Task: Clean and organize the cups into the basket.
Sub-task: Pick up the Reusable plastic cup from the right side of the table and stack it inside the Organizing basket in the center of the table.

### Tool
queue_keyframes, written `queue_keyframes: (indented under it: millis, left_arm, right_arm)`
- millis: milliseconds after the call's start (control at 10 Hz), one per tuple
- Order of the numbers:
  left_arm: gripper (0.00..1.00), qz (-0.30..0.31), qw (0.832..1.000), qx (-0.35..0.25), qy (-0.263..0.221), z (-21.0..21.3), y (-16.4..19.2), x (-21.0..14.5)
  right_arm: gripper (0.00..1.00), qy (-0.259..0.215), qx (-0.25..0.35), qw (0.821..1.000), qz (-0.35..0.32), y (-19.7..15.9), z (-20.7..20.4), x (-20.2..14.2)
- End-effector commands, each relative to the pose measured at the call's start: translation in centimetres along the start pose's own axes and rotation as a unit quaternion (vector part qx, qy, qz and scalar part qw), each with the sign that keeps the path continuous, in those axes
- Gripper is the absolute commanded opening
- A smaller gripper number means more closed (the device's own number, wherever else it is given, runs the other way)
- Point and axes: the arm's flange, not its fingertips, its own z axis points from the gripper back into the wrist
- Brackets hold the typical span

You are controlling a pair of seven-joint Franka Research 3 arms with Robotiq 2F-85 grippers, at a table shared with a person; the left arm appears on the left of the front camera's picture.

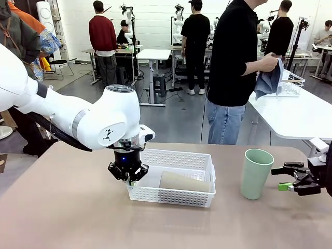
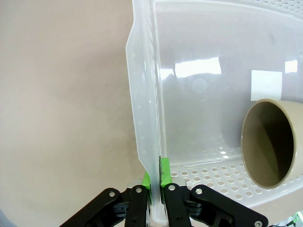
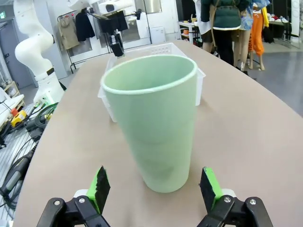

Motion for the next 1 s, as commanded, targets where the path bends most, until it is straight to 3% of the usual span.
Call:
queue_keyframes:
  millis: [0, 900]
  left_arm:
    - [0.00, -0.007, 1.000, 0.001, -0.003, 0.0, 0.2, -0.3]
    - [0.00, -0.007, 1.000, 0.001, -0.003, 0.0, 0.2, -0.3]
  right_arm:
    - [1.00, -0.006, -0.018, 1.000, 0.011, -1.3, -1.9, -0.6]
    - [1.00, -0.002, 0.025, 0.999, 0.034, -2.6, -6.1, -0.9]
